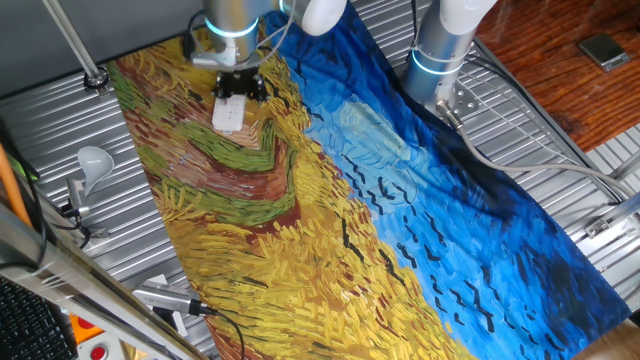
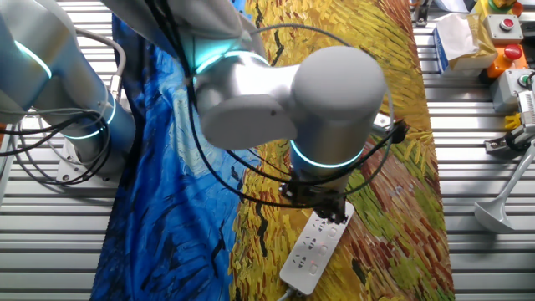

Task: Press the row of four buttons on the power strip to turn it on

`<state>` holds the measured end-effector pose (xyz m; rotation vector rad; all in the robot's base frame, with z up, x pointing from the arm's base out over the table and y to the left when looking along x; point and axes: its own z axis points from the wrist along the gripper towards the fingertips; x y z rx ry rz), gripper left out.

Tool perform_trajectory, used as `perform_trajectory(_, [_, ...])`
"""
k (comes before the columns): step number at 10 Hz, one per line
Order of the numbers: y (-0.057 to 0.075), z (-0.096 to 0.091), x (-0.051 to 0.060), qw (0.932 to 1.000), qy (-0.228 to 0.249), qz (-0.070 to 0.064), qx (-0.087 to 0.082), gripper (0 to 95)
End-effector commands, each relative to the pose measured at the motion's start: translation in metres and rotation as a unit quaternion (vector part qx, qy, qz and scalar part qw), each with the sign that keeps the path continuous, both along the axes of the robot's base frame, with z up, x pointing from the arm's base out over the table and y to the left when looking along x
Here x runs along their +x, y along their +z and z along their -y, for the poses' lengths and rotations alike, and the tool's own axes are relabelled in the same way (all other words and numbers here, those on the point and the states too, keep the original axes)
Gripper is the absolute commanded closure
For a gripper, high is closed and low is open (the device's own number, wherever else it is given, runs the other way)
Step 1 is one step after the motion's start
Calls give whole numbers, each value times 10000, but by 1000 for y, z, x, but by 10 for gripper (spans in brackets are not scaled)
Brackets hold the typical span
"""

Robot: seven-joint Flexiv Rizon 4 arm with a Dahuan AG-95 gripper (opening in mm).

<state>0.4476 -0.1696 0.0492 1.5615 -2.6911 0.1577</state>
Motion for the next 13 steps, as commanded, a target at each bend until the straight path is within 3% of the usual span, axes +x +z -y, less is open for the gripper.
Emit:
perform_trajectory(1, [-3,0,3,9999,-40,0,-121,190])
perform_trajectory(2, [-3,0,3,10000,-51,-1,-77,190])
perform_trajectory(3, [-3,0,3,10000,-65,0,6,0])
perform_trajectory(4, [-3,0,3,9999,-97,1,136,0])
perform_trajectory(5, [-4,-14,11,9997,-142,3,223,0])
perform_trajectory(6, [-3,-45,25,9994,-293,16,188,0])
perform_trajectory(8, [-3,-69,43,9992,-375,1,152,0])
perform_trajectory(9, [-5,-79,47,9989,-462,5,96,0])
perform_trajectory(10, [-5,-79,47,9991,-414,27,-64,0])
perform_trajectory(11, [-5,-79,47,9982,-142,28,-578,190])
perform_trajectory(13, [-5,-79,47,9972,220,-103,-708,190])
